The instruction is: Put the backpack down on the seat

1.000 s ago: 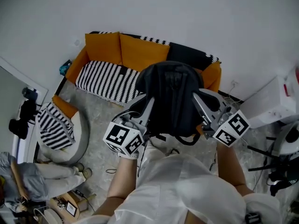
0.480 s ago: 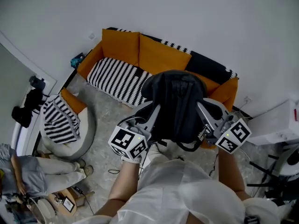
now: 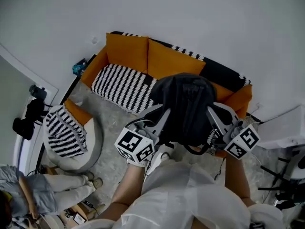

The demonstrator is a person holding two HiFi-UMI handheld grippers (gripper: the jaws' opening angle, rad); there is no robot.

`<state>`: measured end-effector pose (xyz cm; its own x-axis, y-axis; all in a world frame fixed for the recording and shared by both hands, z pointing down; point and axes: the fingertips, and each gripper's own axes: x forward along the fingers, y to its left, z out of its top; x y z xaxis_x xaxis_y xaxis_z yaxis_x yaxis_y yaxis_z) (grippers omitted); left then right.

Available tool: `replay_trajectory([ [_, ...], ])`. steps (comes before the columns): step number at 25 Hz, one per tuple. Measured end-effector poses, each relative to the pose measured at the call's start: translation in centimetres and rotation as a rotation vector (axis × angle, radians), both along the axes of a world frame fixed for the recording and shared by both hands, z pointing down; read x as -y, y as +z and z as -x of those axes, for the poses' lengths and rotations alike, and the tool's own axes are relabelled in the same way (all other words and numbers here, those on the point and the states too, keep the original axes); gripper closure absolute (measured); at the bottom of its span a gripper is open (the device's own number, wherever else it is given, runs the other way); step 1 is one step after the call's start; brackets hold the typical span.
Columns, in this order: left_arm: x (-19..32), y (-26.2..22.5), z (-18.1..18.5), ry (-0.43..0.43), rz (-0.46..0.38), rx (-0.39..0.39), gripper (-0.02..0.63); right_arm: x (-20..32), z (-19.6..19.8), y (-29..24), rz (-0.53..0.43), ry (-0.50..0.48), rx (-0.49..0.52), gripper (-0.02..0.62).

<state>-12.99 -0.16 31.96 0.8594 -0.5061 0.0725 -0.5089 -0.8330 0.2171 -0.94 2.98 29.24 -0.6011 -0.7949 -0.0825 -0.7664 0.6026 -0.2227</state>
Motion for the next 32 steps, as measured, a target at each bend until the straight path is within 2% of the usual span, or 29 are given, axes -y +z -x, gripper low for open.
replay_trajectory([
  [6, 3.1, 0.6, 0.7, 0.050, -0.003, 0.007, 0.554, 2.5, 1.0, 0.8, 0.019, 0.057, -0.008, 0.572],
  [13, 5.7, 2.0, -1.1, 0.062, 0.028, 0.009, 0.555, 5.2, -0.6, 1.9, 0.054, 0.046, -0.034, 0.572],
  [21, 9.3, 4.0, -5.4, -0.002, 0.073, 0.057, 0.554, 9.3, -4.9, 4.1, 0.122, -0.052, -0.028, 0.572],
  [27, 12.2, 5.7, -9.5, -0.061, 0.090, 0.081, 0.555, 12.8, -9.0, 5.7, 0.140, -0.144, -0.021, 0.572],
  [32, 13.8, 7.1, -11.5, -0.111, 0.122, 0.107, 0.554, 14.8, -10.9, 6.9, 0.136, -0.197, -0.024, 0.572],
])
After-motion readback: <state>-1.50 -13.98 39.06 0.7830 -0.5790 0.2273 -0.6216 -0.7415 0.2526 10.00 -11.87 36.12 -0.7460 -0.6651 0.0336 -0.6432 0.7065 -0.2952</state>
